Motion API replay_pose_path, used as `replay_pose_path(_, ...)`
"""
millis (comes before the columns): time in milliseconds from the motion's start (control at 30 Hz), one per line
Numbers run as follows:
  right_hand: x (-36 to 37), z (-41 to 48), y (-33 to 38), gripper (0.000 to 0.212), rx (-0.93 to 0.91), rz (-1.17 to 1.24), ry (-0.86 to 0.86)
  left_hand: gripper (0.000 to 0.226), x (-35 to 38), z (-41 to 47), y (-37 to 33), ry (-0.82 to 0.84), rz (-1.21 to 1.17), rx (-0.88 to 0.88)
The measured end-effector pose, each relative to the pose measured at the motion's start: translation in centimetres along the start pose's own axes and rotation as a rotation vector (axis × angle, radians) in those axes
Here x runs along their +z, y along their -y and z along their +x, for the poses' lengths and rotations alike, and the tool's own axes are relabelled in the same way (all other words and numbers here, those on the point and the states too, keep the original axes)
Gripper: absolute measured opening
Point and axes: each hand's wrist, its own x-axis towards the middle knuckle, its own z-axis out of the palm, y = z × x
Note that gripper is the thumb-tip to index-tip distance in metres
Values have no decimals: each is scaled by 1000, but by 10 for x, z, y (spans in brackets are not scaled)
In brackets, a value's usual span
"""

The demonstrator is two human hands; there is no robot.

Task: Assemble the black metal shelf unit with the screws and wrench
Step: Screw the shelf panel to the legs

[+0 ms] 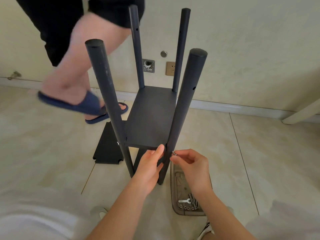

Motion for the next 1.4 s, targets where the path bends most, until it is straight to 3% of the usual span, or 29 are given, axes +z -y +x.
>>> replay_pose_path(500,2,1,11,9,-62,-217,-16,24,-2,1,-2,1,-9,-11)
replay_pose_path(767,2,3,10,10,-54,-173,-24,27,1,-2,-2,-11,-18,-21)
replay_pose_path(1033,3,3,10,9,-150,-296,-16,21,2,-3,-4,19,-3,-16)
replay_pose_path(1400,1,10,6,10,-51,-195,-1,23,4,-4,-5,22,-7,-15)
